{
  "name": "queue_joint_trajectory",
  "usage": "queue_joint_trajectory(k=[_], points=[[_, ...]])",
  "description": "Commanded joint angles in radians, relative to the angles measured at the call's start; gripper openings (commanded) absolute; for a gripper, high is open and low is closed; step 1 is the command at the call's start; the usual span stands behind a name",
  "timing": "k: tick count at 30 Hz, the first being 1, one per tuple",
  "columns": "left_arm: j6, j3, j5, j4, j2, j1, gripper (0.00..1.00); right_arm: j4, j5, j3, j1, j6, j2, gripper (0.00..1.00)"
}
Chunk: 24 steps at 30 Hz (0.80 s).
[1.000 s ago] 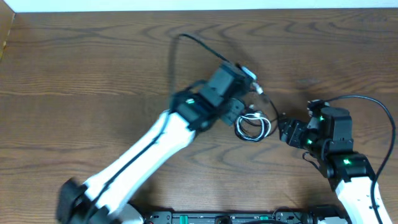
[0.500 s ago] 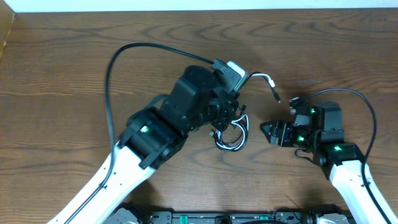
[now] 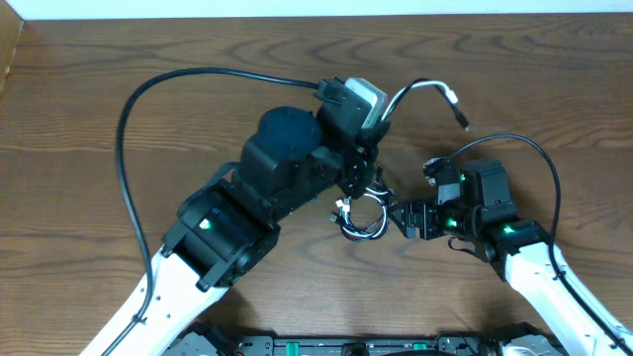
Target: Untangle cables
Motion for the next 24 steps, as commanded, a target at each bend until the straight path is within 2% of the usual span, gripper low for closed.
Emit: queue_joint_trajectory(k=[1,8,13,16,19,24], points=[[-0.049,0.007,0.013,0.035,-0.04,0.0,0.07,0.043,0.015,0.018,0.018,-0.017,0.026,0.89],[-0.114,0.007,0.023,0.053,-0.06,0.0,0.08,0.175,0.004,0.018,0.018,-0.004,0.047,0.92],[-0.117,0.007,0.161,0.109,-0.059,0.0,0.08,0.242,-0.08,0.018,0.018,0.002,0.055,0.88],[-0.128,0.007,0.188,0.132,-0.058,0.0,0.08,0.245,-0.089,0.018,0.023,-0.003,0.057,0.87],[-0.127,0.007,0.158,0.131,-0.053,0.002,0.07,0.243,-0.083,0.017,0.033,-0.01,0.058,0.85],[-0.055,0.007,-0.029,0.087,-0.02,0.002,0.08,0.203,-0.071,0.017,0.043,-0.01,0.058,0.82]])
